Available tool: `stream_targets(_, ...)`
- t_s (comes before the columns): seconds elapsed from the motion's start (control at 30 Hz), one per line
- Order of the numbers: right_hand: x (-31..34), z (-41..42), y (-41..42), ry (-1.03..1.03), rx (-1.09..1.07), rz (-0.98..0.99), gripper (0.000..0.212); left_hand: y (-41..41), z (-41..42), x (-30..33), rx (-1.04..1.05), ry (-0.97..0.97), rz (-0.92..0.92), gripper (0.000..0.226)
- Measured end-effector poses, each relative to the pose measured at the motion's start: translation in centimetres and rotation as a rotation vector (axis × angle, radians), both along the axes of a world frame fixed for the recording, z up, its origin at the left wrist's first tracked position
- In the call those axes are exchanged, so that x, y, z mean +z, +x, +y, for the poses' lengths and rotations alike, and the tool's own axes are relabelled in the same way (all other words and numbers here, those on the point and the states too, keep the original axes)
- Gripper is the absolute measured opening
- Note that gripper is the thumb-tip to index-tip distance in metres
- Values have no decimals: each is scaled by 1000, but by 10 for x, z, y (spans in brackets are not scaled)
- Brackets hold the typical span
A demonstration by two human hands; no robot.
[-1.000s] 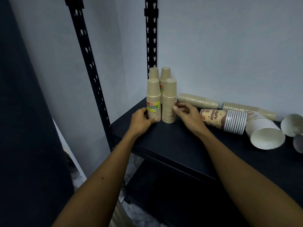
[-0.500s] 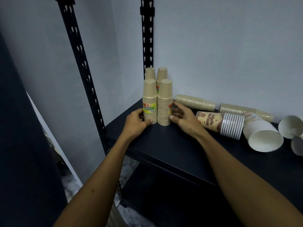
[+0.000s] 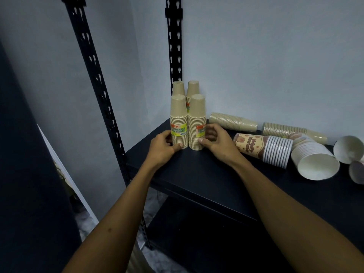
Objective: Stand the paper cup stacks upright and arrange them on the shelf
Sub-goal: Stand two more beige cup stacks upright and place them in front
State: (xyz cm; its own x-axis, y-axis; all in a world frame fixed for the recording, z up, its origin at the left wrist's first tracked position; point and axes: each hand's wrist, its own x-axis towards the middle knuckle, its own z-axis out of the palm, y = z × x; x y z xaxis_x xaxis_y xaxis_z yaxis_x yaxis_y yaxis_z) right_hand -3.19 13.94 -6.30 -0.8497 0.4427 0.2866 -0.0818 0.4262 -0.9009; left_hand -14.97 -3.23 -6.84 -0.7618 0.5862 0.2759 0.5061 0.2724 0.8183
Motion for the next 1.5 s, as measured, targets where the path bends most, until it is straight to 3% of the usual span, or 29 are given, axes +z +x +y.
stream_targets(0.13,3,-3,0,18,-42,18,59,1,0,1,2,4,-3,55)
stream_targets(0.3,2,-10,1,143,-109,-2,57,3,0,2,2,4,-6,55)
stream_targets(0.67,1,-11,3,126,-102,36,52,5,0,3,31,45,-5,70)
stream_targets(0.97,-1,-9,1,104,-100,39,53,10,-3,6,5,75,-34,55)
stream_targets(1.5,-1,-18,-4,105,-187,31,49,9,-2,6,-6,125,-100,53)
